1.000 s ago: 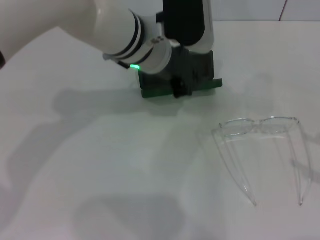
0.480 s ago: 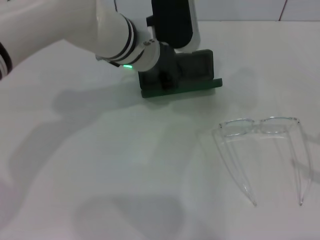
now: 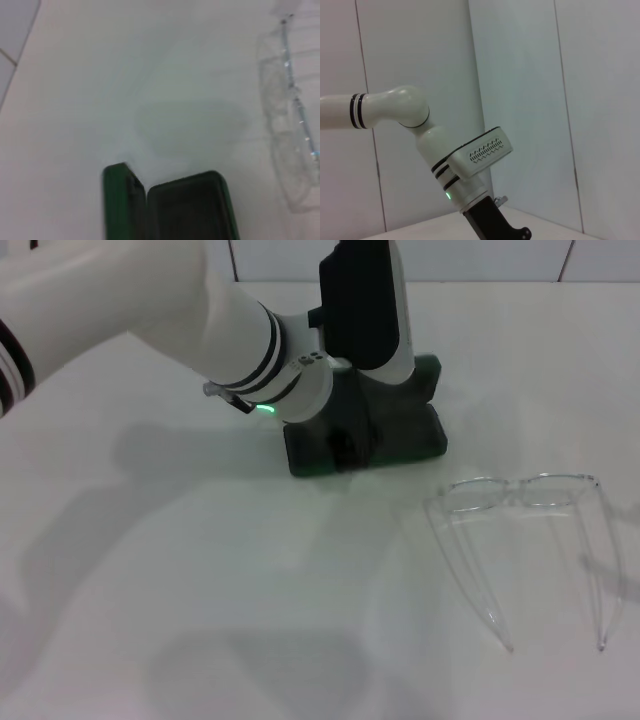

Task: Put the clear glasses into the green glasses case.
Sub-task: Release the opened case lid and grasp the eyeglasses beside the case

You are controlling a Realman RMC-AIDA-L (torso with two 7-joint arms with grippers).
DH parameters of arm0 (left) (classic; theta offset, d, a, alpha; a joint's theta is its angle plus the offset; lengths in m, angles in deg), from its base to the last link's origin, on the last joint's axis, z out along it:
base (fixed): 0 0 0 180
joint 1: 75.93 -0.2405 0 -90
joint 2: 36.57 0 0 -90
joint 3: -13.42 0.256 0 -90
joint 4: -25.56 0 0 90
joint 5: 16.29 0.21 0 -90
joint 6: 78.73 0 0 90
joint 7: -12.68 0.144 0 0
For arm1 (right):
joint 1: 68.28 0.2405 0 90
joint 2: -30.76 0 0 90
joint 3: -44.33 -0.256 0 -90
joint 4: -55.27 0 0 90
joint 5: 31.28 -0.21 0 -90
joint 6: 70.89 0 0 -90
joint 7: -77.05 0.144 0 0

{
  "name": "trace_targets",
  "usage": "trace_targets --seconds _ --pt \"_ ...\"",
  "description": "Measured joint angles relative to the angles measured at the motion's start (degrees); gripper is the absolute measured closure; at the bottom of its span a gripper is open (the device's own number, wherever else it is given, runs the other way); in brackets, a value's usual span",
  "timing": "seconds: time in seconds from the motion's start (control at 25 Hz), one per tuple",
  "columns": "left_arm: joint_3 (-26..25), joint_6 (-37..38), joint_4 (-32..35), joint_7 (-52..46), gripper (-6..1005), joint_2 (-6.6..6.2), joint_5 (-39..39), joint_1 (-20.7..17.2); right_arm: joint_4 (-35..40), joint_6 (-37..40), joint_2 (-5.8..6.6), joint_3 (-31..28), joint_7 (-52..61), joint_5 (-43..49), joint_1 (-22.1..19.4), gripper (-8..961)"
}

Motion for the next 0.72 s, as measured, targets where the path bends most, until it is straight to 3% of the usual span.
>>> trace_targets --seconds 0.24,0.48,0.72 --pt "0.5 2.1 1.6 -0.2 962 0.05 -0.2 -0.7 -0.4 0.0 0.04 0.0 0.0 0.0 0.0 196" --pt "0.6 5.6 7.7 -0.7 962 -0.1 -0.6 -3.0 -0.4 0.1 0.09 0.0 0.0 -0.1 -0.3 196" --pt "0.1 6.1 7.8 -0.8 962 -0.21 0.7 -4.6 -0.4 0.3 0.06 0.0 0.0 -0.2 -0.5 196"
